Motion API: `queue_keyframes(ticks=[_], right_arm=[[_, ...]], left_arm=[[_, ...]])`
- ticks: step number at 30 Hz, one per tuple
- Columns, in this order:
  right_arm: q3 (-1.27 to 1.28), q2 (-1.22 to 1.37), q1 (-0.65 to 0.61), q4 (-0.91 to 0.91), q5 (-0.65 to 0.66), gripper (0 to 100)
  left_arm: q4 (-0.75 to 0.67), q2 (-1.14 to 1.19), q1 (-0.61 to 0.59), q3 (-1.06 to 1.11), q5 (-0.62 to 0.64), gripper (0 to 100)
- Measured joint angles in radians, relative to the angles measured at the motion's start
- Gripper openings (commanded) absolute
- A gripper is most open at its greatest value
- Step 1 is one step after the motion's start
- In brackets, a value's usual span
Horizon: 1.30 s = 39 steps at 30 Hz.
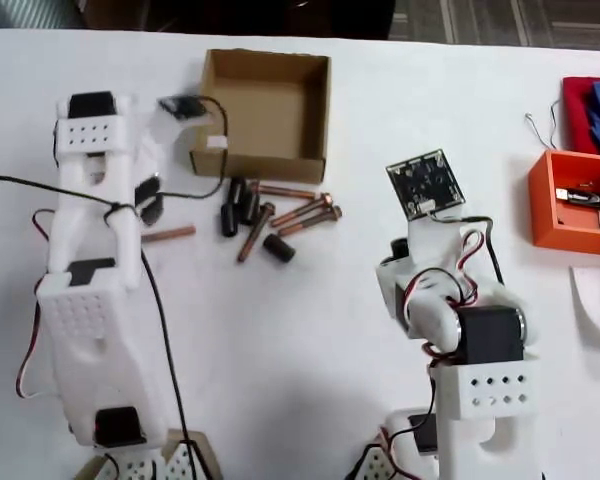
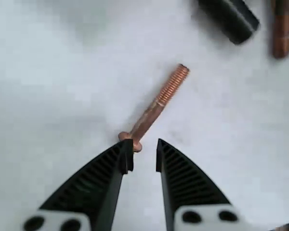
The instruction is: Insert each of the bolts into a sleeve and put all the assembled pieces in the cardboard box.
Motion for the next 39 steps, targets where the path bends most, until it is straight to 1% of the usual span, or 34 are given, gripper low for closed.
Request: queue_keyframes(ticks=[3,4,5,6,8,9,11,15,19,24,26,28,31,33,35,37,39], right_arm=[[0.000,0.000,0.000,-0.014,0.000,2.0],[0.000,0.000,0.000,-0.017,0.000,2.0],[0.000,0.000,0.000,-0.017,0.000,2.0],[0.000,0.000,0.000,-0.017,0.000,2.0],[0.000,0.000,0.000,-0.017,0.000,2.0],[0.000,0.000,0.000,-0.017,0.000,2.0],[0.000,0.000,0.000,-0.017,0.000,2.0],[0.000,0.000,0.000,-0.017,0.000,2.0],[0.000,0.000,0.000,-0.015,0.000,2.0],[0.000,0.000,0.000,-0.015,0.000,2.0],[0.000,0.000,0.000,-0.015,0.000,2.0],[0.000,0.000,0.000,-0.015,0.000,2.0],[0.000,0.000,0.000,-0.015,0.000,2.0],[0.000,0.000,0.000,-0.015,0.000,2.0],[0.000,0.000,0.000,-0.015,0.000,2.0],[0.000,0.000,0.000,-0.015,0.000,2.0],[0.000,0.000,0.000,-0.015,0.000,2.0]], left_arm=[[0.008,0.000,0.003,0.025,0.430,15],[0.008,0.006,0.002,0.041,0.540,17],[0.008,0.014,-0.002,0.055,0.615,18],[0.008,0.017,-0.003,0.071,0.647,18],[0.008,0.017,0.008,0.100,0.652,16],[0.008,0.018,0.017,0.114,0.675,14],[0.008,0.020,0.023,0.130,0.781,11],[0.009,0.018,0.011,0.163,0.965,12],[0.009,-0.064,0.015,0.290,1.051,12],[0.003,-0.373,0.006,0.545,1.086,12],[-0.037,-0.520,0.002,0.654,1.086,12],[-0.123,-0.660,0.005,0.769,1.091,12],[-0.302,-0.804,0.005,0.945,1.096,12],[-0.428,-0.839,0.012,1.056,1.096,12],[-0.549,-0.845,0.044,1.149,1.096,12],[-0.647,-0.850,0.063,1.234,1.096,12],[-0.715,-0.855,0.063,1.307,1.096,12]])
